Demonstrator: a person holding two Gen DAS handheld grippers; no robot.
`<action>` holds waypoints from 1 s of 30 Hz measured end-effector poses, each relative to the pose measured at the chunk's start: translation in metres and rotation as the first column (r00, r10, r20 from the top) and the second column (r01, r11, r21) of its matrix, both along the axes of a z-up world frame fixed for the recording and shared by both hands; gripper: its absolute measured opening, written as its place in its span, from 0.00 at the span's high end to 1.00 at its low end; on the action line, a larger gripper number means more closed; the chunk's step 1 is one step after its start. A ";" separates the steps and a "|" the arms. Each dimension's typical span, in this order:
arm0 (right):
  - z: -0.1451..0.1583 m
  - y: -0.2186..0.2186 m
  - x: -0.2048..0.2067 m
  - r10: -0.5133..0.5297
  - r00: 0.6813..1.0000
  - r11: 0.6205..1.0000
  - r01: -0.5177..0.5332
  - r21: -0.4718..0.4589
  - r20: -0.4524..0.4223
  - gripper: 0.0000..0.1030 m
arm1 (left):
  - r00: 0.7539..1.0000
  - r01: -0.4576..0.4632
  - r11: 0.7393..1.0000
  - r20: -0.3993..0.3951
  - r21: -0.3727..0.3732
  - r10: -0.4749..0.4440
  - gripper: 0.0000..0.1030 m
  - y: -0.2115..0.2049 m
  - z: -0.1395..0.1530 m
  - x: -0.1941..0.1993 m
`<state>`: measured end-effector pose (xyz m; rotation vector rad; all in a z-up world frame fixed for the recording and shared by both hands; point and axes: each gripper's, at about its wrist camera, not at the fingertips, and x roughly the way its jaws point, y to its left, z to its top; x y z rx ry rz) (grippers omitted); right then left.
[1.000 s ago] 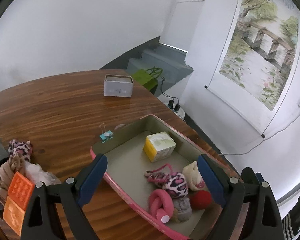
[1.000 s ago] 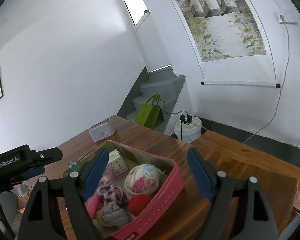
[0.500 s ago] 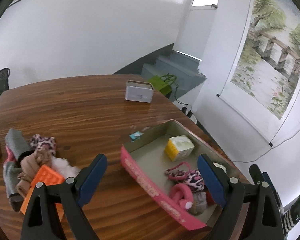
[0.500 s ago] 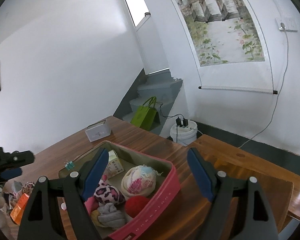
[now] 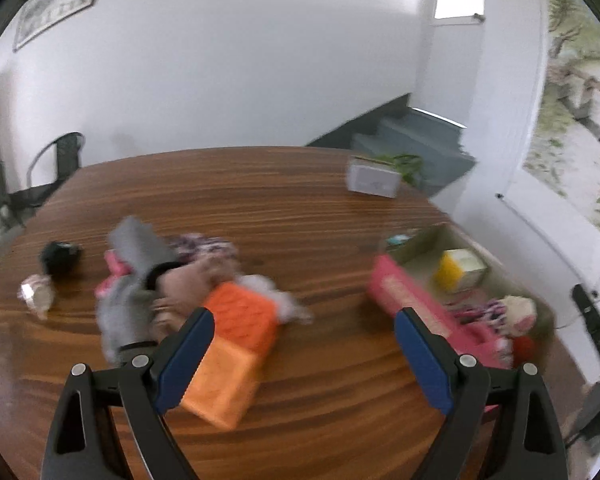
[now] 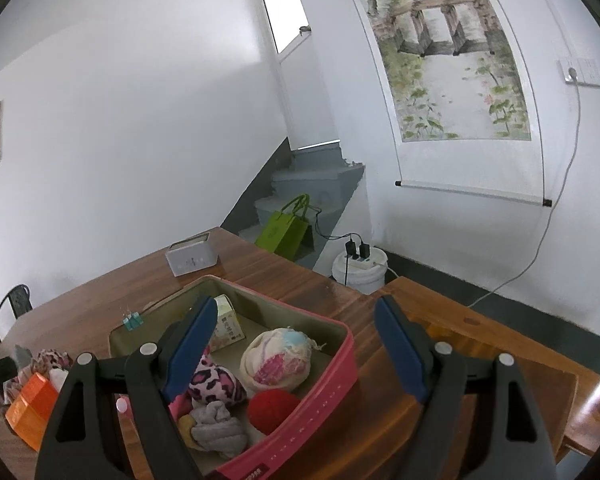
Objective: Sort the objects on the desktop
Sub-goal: 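Withdraw both tools from the pink box back over the table pile, then grasp the large orange duck-relief block with the left tool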
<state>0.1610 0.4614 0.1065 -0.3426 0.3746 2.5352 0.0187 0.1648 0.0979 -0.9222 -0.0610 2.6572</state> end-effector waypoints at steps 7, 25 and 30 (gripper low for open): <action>0.000 -0.004 -0.001 -0.018 1.000 0.999 0.018 0.029 0.013 0.19 | 0.999 -0.023 1.000 0.031 -0.007 0.023 0.09 -0.040 -0.018 0.004; 0.015 -0.088 -0.020 0.251 0.968 0.965 -0.251 0.072 0.008 0.18 | 0.983 0.103 0.995 0.156 -0.007 -0.101 0.09 -0.056 -0.061 -0.017; 0.002 -0.093 -0.030 0.280 0.959 0.959 -0.281 0.044 0.041 0.18 | 0.978 0.173 0.983 0.127 -0.062 -0.164 0.09 -0.037 -0.059 -0.002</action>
